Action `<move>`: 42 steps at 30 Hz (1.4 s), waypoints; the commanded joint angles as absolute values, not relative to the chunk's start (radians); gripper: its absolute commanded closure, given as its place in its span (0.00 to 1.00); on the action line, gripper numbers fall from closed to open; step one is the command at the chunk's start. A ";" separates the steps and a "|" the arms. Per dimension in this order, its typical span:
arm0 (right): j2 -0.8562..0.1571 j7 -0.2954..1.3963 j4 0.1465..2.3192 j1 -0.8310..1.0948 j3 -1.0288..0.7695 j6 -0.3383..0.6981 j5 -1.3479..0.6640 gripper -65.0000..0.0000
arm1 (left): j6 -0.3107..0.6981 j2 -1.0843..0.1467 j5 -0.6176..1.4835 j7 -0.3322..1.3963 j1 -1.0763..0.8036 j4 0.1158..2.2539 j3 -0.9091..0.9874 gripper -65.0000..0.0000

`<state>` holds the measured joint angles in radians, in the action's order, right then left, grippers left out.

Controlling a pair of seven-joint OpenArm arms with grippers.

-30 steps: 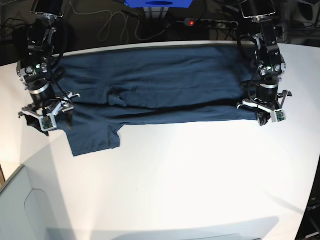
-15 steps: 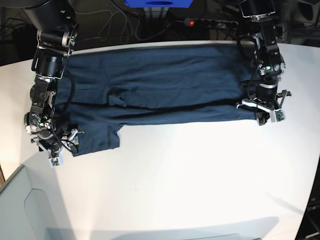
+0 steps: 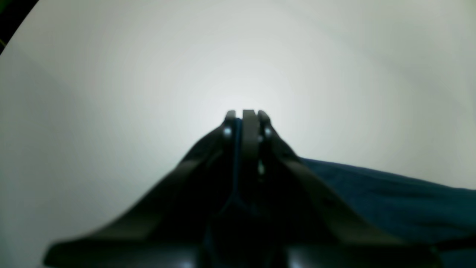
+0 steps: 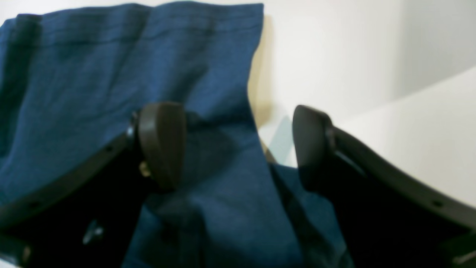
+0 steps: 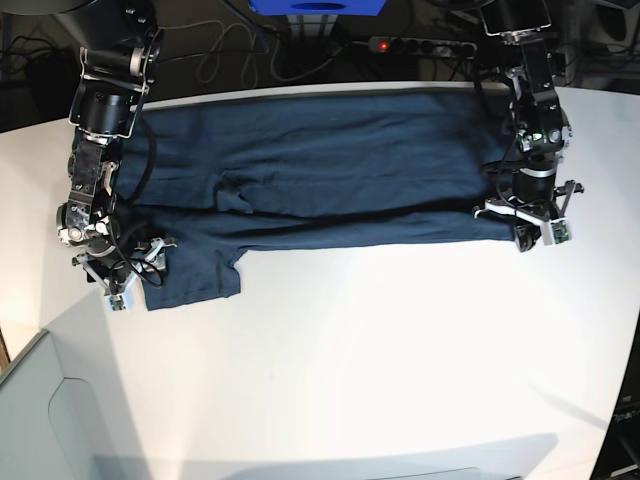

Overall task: Fold the T-shirt properly
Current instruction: 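Release the hem and reach the right gripper to the sleeve corner, then pull the protruding sleeve with the right gripper, tucking it into the fold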

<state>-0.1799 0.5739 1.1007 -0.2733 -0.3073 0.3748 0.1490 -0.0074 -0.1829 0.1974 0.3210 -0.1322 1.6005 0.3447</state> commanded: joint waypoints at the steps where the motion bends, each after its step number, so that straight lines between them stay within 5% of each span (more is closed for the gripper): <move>1: -0.186 0.598 1.110 -0.282 -0.305 0.377 0.165 0.40 | -0.010 -0.194 0.199 0.294 -0.117 1.618 0.349 1.00; 9: -0.188 0.595 1.112 -0.291 -0.220 0.377 0.166 1.00 | -0.010 -0.194 0.199 0.294 -0.117 1.618 0.349 1.00; 23: -0.185 0.585 1.138 -0.483 -0.228 0.377 0.157 1.00 | -0.012 -0.197 0.191 0.303 -0.030 1.618 0.349 1.00; 33: -0.166 0.503 1.308 -0.429 -0.229 0.380 0.156 1.00 | -0.010 -0.200 0.188 0.303 0.082 1.524 0.348 1.00; 42: -0.145 0.446 1.469 -0.311 -0.229 0.542 0.156 1.00 | -0.008 -0.222 0.197 0.295 0.094 1.508 0.348 1.00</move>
<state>-0.1417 0.4736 1.4502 -0.2863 -0.2291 0.5224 0.1730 -0.0105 -0.2031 0.1951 0.3275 0.0772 1.4899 0.3435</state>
